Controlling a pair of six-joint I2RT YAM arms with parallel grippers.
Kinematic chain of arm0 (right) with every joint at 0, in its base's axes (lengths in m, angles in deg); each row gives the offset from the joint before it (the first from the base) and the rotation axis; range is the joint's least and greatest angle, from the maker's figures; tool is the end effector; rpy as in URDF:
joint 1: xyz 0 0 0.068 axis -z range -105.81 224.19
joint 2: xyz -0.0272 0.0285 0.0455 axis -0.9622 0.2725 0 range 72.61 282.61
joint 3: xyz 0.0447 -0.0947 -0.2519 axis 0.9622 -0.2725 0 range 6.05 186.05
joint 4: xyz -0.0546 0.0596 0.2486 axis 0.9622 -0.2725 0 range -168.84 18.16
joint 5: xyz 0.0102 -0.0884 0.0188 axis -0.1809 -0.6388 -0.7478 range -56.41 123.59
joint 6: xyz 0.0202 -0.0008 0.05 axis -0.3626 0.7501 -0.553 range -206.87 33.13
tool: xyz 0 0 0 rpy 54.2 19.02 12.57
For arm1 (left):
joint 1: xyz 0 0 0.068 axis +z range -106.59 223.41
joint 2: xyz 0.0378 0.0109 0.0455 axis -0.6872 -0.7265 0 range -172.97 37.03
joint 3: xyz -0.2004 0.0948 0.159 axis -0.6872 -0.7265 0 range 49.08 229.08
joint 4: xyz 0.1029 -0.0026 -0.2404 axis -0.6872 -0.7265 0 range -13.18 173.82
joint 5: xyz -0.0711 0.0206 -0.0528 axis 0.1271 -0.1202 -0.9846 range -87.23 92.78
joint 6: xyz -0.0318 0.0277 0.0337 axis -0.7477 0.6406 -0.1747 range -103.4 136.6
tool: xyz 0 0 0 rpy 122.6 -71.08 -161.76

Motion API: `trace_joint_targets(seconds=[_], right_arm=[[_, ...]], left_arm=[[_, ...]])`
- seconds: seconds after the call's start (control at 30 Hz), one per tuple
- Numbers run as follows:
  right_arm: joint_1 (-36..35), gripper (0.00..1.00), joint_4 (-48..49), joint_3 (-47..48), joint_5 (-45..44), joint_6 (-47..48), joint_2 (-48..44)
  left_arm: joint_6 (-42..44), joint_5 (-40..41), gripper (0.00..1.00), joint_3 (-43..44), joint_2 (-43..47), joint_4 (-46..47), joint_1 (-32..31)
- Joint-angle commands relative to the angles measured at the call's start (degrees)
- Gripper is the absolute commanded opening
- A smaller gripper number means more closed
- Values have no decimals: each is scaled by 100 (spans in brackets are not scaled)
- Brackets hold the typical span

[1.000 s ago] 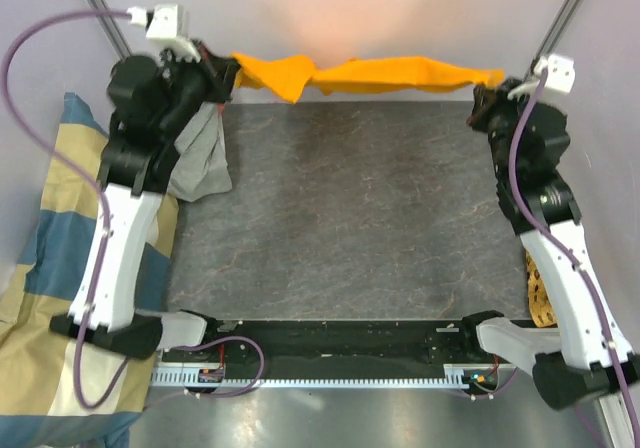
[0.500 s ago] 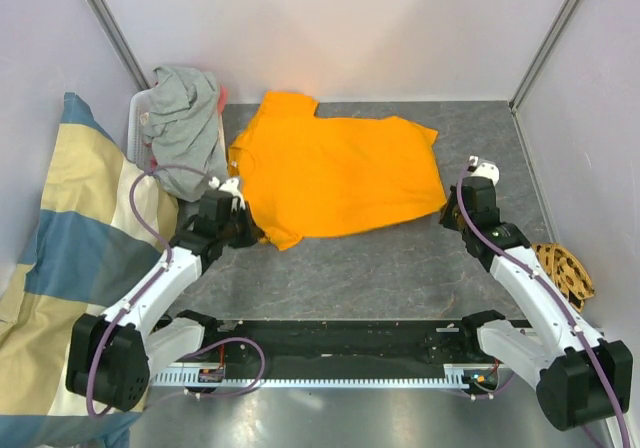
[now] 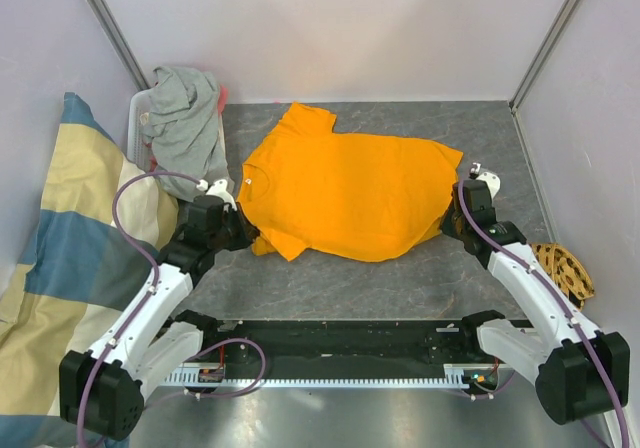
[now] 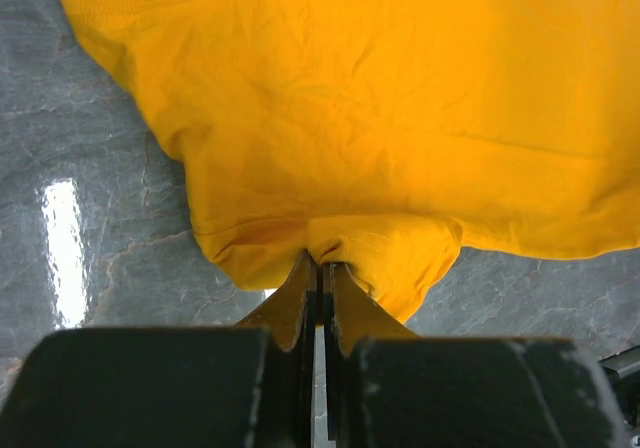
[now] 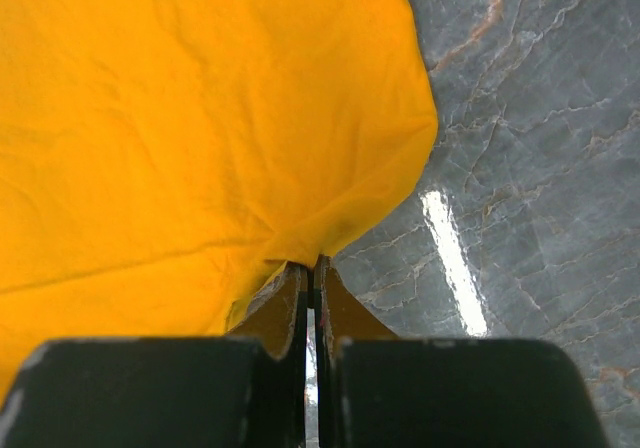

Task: Fold and stack the t-shirts
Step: Flatten the tshirt out

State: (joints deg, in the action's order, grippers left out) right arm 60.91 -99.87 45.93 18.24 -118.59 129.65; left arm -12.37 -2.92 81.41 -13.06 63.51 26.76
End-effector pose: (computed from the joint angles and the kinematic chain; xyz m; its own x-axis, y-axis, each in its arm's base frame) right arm 0.2012 0.0378 0.2432 -0.6082 0.3774 -0.6983 0.3292 0.9204 0.2108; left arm 0.1795 -0.0574 0.2309 -0.6912 -0.2964 -0.6591 0.0288 0.9000 -0.4349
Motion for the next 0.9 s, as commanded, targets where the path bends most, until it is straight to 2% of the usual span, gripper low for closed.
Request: trace_joint_targets(seconds=[0.0, 0.23, 0.53, 0.87], right_arm=[[1, 0, -229, -67, -117, -299, -17], [-8, 0, -510, -208, -117, -466, -184], [1, 0, -862, -209, -389, -651, -307], [-8, 0, -792, -209, -846, -888, -193]], left_arm=[[-232, -80, 2, 212, 174, -280, -14], [-381, -485, 2, -8, 245, -324, -14], [-495, -565, 2, -131, 131, -201, -23], [-302, -266, 2, 456, -905, 256, -32]])
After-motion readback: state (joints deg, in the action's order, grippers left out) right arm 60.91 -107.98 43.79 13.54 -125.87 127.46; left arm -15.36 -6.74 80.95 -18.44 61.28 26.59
